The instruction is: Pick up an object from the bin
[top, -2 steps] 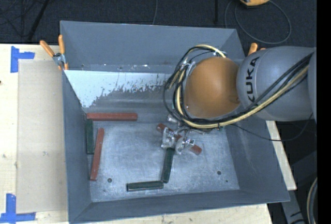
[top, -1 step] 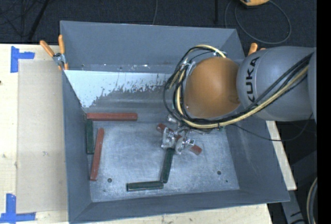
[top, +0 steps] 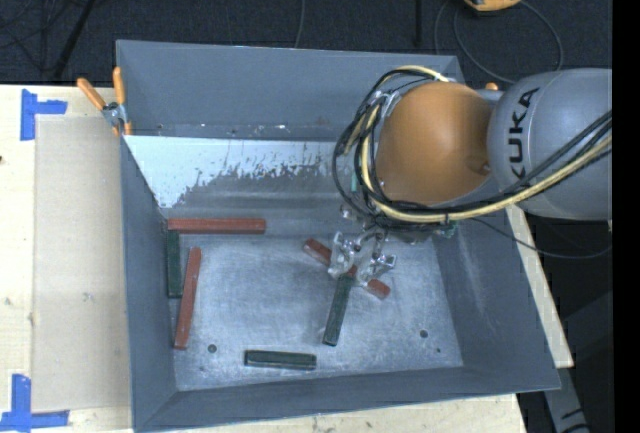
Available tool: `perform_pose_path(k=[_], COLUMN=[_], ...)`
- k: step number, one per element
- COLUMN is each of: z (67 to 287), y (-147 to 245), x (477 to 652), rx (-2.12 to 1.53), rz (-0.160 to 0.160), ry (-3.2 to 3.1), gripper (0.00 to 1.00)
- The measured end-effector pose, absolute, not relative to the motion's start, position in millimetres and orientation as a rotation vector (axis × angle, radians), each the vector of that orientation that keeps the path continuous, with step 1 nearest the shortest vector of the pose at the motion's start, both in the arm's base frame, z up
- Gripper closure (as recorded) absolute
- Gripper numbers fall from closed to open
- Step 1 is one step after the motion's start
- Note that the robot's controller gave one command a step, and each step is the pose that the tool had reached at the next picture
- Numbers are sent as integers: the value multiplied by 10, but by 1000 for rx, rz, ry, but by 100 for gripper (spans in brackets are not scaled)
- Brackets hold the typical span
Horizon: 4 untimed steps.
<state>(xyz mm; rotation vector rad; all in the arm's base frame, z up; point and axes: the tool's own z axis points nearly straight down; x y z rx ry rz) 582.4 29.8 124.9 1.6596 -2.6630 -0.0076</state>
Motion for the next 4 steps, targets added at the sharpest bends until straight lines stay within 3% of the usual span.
perform_pose_path(k=[1, 2, 3, 4], z=[1390, 1582, 1505, 3168], y=[155, 180, 501, -119], x=[5733, 5654, 5909, 5635], rx=[1502, 1422, 1709, 1487], rz=[6, -10, 12, -5], ry=[-2773, -2790, -2652, -2766], gripper=[100, 100, 100, 100])
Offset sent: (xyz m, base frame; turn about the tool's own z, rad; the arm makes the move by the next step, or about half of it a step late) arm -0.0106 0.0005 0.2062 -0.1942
